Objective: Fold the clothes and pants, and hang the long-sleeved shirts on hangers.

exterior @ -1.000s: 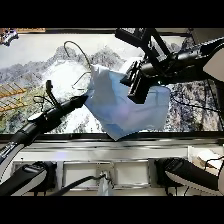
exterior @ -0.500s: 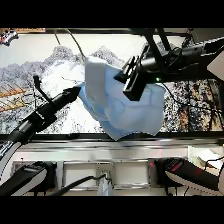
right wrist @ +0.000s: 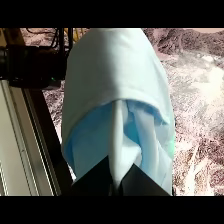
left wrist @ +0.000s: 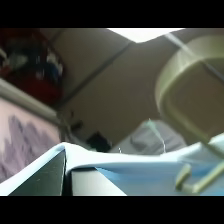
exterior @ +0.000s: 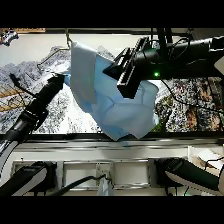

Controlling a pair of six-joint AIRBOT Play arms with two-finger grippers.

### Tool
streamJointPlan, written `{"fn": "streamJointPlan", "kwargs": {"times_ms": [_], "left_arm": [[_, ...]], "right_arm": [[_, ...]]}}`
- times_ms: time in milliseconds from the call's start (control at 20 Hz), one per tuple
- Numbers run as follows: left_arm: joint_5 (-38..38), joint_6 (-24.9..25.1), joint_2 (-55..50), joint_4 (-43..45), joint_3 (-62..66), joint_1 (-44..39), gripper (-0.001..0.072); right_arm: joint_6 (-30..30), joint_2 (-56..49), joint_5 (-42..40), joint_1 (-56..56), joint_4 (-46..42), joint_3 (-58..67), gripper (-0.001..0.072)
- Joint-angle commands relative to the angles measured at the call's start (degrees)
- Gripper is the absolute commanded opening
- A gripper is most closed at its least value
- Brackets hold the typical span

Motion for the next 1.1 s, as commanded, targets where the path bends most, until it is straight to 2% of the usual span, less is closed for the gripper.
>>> {"fn": "streamJointPlan", "kwargs": {"times_ms": [0, 350, 550, 750, 850, 950, 1050], "left_arm": [[-4.42, 1.09, 0.04, -0.59, 0.07, 3.54, 0.0011], [-16.52, 1.01, 0.42, 10.23, 3.30, 10.47, 0.0010], [-17.31, -0.35, 4.26, 12.09, 11.30, 10.62, 0.0010], [-17.29, -1.79, 10.84, 14.88, 15.39, 10.62, 0.0010], [-17.27, -5.35, 14.21, 20.04, 15.41, 10.60, 0.0010], [-17.18, -9.05, 16.57, 28.83, 15.41, 10.21, 0.0010], [-13.20, -9.31, 17.31, 37.77, 15.39, 8.83, 0.0010]], "right_arm": [[0.00, 0.04, 2.51, 0.04, -3.21, 0.22, 0.0020], [-0.59, -0.04, 9.97, 0.04, -17.49, 0.17, 0.0020], [-0.63, -0.11, 10.82, 0.04, -24.20, 0.17, 0.0021], [0.39, -0.11, 7.96, 0.02, -31.56, 0.17, 0.0021], [2.67, -0.07, 5.90, 0.02, -34.07, 0.17, 0.0021], [4.94, -0.02, 3.93, 0.02, -35.52, 0.17, 0.0021], [5.66, 0.09, 2.82, 0.04, -35.19, 0.20, 0.0021]]}}
